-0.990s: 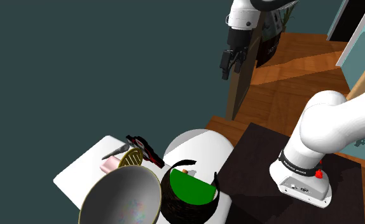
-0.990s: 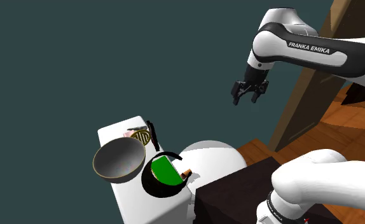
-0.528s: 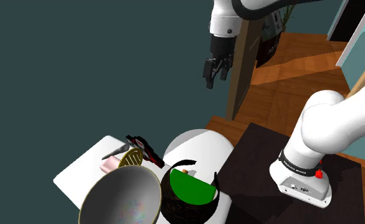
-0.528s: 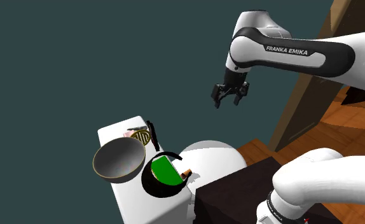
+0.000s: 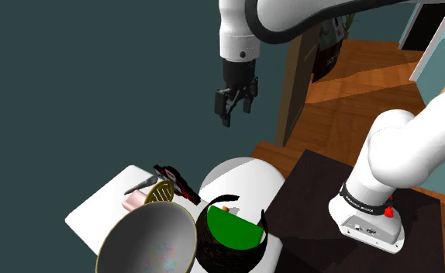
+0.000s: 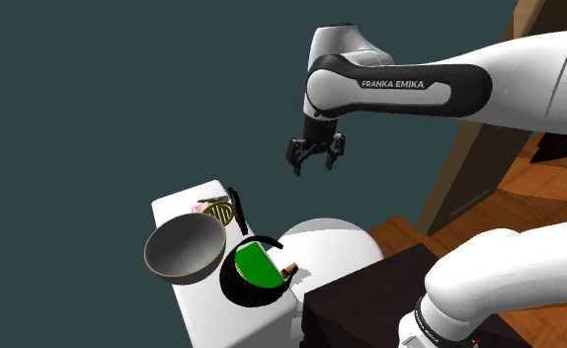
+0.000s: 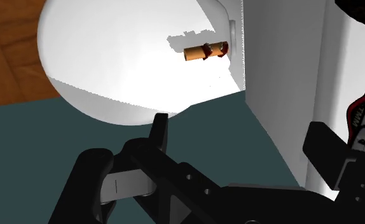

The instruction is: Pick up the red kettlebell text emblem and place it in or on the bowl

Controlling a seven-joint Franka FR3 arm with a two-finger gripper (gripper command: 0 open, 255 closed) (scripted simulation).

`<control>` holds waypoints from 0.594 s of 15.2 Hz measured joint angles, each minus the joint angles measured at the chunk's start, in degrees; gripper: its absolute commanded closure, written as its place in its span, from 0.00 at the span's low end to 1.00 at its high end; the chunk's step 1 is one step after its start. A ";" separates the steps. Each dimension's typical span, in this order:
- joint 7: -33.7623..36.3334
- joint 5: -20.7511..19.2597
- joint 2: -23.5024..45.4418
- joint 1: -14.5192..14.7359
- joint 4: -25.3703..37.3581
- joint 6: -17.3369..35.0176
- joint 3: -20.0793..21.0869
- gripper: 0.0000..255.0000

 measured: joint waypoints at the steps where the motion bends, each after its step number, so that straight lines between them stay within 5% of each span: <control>1: 1.47 0.12 1.75 0.25 0.88 0.93 1.44 0.00; 9: 12.37 -2.71 15.55 1.31 11.93 3.27 10.56 0.00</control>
